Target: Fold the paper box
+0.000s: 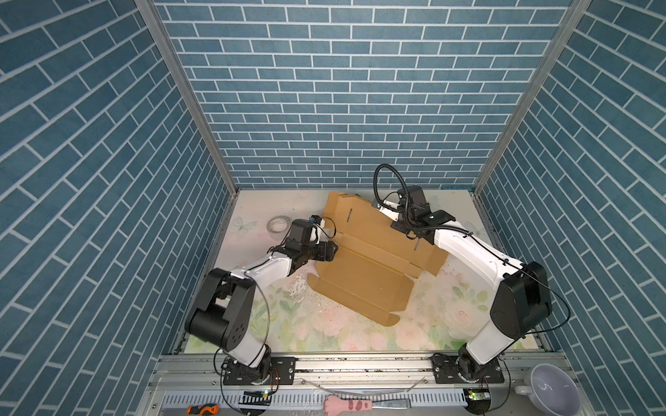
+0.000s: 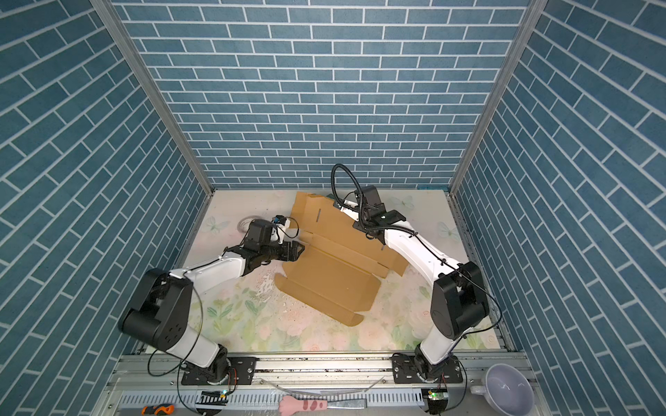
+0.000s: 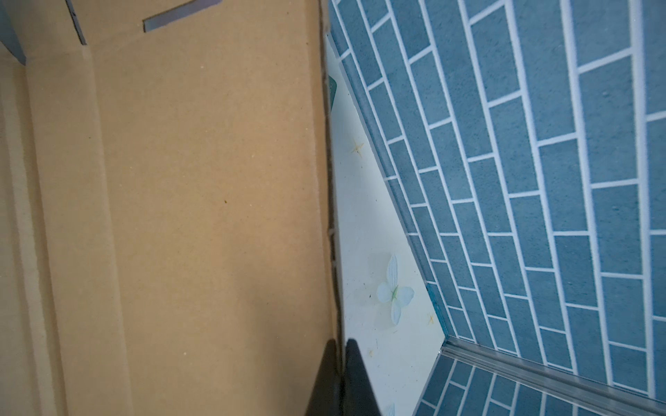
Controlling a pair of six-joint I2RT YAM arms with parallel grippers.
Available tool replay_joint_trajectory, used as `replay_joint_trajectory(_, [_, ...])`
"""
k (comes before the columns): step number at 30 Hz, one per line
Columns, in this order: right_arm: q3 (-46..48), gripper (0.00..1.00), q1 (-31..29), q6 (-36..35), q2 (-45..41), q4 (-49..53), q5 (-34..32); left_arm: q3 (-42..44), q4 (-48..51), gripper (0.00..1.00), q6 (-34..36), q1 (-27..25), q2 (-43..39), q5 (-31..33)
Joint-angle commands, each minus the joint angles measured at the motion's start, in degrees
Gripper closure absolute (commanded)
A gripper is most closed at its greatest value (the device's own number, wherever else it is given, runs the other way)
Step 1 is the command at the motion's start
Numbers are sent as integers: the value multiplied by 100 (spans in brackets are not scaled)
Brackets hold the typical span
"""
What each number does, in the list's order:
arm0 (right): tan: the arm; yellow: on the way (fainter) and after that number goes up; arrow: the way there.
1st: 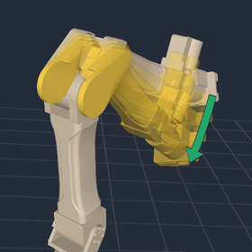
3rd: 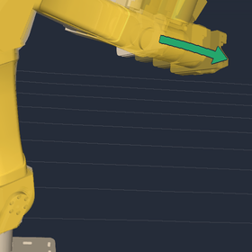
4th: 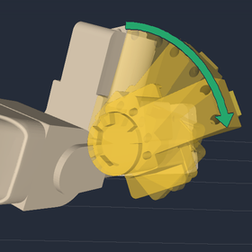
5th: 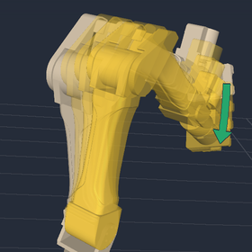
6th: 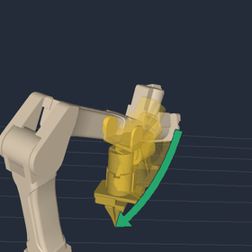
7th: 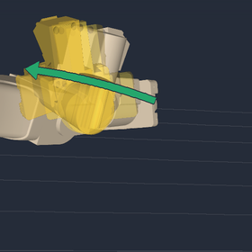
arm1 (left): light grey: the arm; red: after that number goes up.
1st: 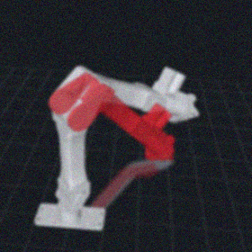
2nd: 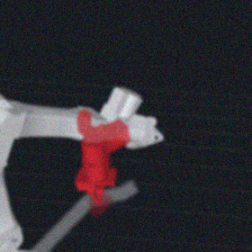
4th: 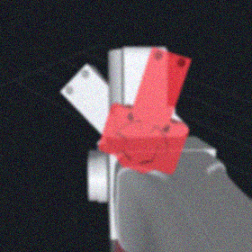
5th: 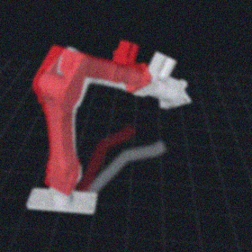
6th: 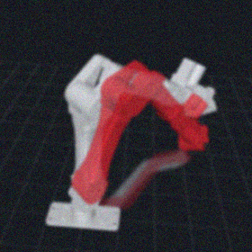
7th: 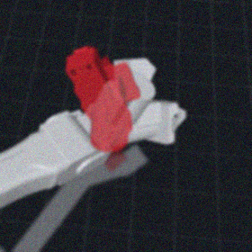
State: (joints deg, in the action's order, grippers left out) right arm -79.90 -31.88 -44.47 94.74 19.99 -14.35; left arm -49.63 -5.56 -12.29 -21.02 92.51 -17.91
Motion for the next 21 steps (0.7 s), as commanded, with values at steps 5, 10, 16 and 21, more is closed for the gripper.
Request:
replay_joint_trajectory(5, [-158, 100, -20, -220, 185, -245, 116, -811, -826, 10, 552, 98, 1028, -338])
replay_joint_trajectory(10, [-127, 100, 14, -272, 270, -409, 113, -1204, -929, 10, 639, 108, 1589, -497])
replay_joint_trajectory(16, [-103, 100, 163, -306, 407, -677, 298, -1392, -903, 16, 689, 142, 2030, -781])
replay_joint_trajectory(21, [-235, 100, 218, -308, 578, -629, 282, -1449, -698, 24, 545, 142, 1949, -874])
